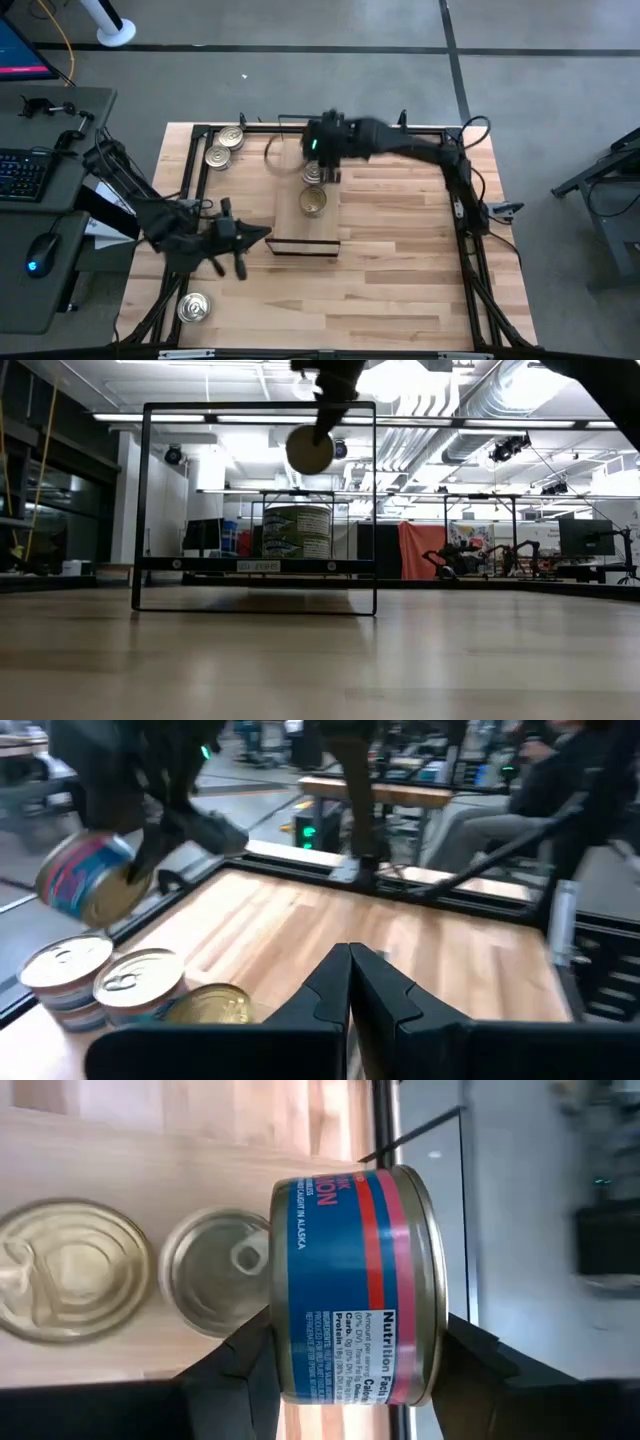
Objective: Stack canned seafood by type on shelf
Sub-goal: Stack the blue pink tuna can on top of the other blue pink tuna cans on the shelf
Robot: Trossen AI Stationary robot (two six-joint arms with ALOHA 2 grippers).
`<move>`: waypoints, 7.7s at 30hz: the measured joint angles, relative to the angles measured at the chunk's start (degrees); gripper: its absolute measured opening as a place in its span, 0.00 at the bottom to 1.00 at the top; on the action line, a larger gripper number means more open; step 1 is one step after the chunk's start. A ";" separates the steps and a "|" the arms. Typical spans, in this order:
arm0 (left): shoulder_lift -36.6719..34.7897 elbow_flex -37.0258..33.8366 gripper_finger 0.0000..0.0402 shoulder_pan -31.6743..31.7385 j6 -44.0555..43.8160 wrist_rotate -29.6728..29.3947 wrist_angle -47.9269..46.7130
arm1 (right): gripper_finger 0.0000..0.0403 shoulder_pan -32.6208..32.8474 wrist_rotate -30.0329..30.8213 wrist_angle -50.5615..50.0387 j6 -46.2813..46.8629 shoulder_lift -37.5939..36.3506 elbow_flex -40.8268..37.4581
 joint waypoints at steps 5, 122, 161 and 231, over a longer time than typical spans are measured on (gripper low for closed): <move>2.83 0.00 0.00 10.23 0.04 5.61 6.92 | 0.42 -9.07 -11.85 -0.25 -7.29 -0.81 0.00; -22.12 0.00 0.00 58.65 18.62 58.19 -14.20 | 0.49 -4.60 12.80 67.10 -30.75 -5.84 -43.65; -22.12 0.00 0.00 58.65 18.08 58.19 -14.29 | 0.60 -3.76 18.53 58.47 -30.88 -5.76 -43.69; -8.83 -3.37 0.00 8.42 -23.04 50.92 -42.59 | 0.67 12.45 -19.86 29.45 43.53 -48.79 -82.57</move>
